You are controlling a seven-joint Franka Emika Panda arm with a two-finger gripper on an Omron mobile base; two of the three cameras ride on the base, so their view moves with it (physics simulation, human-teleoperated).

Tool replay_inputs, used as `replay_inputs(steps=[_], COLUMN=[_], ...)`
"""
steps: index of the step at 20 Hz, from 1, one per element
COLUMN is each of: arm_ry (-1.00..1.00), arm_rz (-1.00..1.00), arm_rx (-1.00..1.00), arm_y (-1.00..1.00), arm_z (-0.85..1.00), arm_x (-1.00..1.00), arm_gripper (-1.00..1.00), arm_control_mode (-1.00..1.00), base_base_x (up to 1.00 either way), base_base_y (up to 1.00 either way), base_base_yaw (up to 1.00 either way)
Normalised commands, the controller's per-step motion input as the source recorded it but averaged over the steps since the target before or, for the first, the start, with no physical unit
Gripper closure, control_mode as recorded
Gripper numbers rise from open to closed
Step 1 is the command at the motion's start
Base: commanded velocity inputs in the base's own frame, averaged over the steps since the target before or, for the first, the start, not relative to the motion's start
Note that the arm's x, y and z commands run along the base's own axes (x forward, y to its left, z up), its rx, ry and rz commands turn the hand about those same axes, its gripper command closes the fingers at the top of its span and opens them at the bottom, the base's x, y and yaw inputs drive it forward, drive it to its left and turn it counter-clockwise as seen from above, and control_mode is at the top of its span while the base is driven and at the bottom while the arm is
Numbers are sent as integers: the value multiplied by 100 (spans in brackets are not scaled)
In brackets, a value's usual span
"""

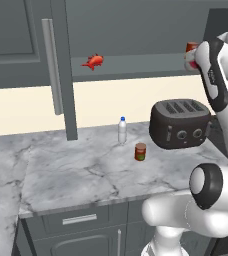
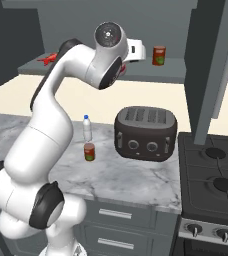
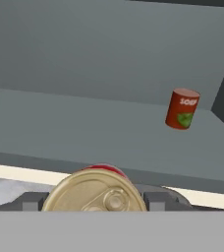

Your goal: Pick the cans from the counter and place them in their designated side in the cabinet.

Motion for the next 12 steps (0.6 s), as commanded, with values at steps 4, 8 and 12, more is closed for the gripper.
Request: replay_inputs(steps=[4,8,12], arm_ry=[0,0,0], arm_rz=[0,0,0], arm_rx=[0,0,0], arm_y=[-4,-5,-5], arm_z=[0,0,0], arm_x=[13,12,13], arm_gripper=[100,100,100], arm_control_mode=[-100,-100,-100], base_base_x=[0,0,0], base_base_y=[0,0,0], base_base_yaw=[0,0,0])
